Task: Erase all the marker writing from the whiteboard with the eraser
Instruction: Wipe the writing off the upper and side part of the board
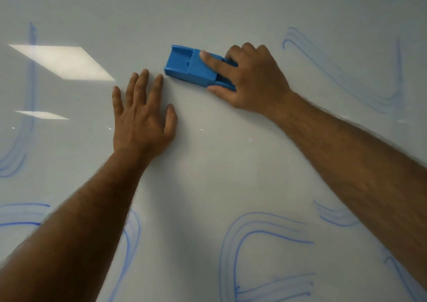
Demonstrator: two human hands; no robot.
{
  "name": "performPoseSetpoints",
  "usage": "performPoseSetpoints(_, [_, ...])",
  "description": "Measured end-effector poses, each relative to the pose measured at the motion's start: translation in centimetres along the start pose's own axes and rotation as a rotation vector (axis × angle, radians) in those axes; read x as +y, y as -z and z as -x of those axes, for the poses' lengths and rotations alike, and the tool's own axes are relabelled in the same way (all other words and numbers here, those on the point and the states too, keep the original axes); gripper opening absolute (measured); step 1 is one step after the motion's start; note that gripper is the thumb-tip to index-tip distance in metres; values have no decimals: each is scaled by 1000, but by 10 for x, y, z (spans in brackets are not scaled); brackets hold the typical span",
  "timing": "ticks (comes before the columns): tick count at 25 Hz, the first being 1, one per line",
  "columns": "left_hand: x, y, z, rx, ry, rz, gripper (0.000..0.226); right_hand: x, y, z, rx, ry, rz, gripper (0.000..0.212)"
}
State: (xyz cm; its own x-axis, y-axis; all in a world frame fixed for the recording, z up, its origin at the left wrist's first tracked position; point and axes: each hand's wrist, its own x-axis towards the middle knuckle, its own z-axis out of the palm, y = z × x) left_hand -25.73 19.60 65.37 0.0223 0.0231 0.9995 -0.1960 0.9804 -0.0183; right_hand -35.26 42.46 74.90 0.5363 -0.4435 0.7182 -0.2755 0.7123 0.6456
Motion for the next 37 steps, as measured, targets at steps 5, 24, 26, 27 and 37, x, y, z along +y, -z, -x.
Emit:
performPoseSetpoints(5, [-2,-2,0,50,-12,12,69,47,17,14,-151,-441,42,65])
performPoseSetpoints(24, [49,-2,3,60,22,-3,64,96,35,129,-19,-179,-89,60])
performPoseSetpoints(26, [66,-6,2,45,-12,-4,64,95,36,145,-44,-10,-98,59])
performPoseSetpoints(27, [74,-8,1,41,-30,-8,64,101,38,150,-52,8,-95,59])
performPoseSetpoints(37, [118,-29,12,22,-14,39,69,102,54,176,10,-320,-94,60])
